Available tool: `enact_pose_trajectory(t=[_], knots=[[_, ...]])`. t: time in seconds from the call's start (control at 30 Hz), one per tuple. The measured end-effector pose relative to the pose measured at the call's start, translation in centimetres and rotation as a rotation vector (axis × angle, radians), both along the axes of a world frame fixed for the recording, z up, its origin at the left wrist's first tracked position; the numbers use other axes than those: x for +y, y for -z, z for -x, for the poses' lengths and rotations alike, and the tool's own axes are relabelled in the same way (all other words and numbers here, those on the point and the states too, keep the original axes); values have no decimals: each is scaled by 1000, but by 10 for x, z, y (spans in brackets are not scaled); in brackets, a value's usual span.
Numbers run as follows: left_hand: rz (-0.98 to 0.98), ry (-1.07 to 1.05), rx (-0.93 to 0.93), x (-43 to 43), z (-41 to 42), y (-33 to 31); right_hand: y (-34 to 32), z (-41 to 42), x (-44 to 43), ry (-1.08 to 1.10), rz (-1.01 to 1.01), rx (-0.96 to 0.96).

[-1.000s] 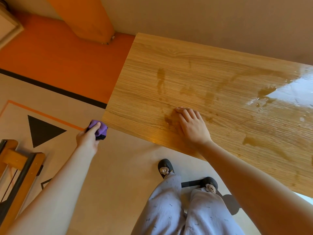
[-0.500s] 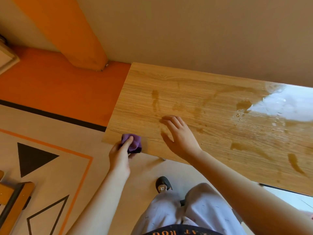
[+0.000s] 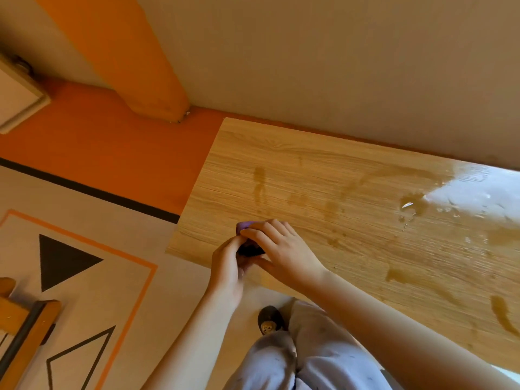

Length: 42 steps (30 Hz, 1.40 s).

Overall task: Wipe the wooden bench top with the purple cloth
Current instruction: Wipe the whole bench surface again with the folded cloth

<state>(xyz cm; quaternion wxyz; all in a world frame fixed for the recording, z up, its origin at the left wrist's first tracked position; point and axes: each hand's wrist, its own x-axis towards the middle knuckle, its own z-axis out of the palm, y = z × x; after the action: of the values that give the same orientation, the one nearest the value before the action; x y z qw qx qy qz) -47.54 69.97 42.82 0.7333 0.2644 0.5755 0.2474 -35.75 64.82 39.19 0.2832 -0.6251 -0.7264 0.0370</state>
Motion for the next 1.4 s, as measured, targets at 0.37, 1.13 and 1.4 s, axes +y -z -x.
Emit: enact_pose_trajectory(t=[0.37, 1.13, 1.4], knots=[[-576, 211, 538, 67, -13, 42, 14, -62, 82, 149, 283, 177], [-939, 326, 1207, 109, -7, 128, 47, -116, 344, 381, 372, 381], [-941, 335, 1227, 111, -6, 128, 50, -97, 325, 85, 423, 272]])
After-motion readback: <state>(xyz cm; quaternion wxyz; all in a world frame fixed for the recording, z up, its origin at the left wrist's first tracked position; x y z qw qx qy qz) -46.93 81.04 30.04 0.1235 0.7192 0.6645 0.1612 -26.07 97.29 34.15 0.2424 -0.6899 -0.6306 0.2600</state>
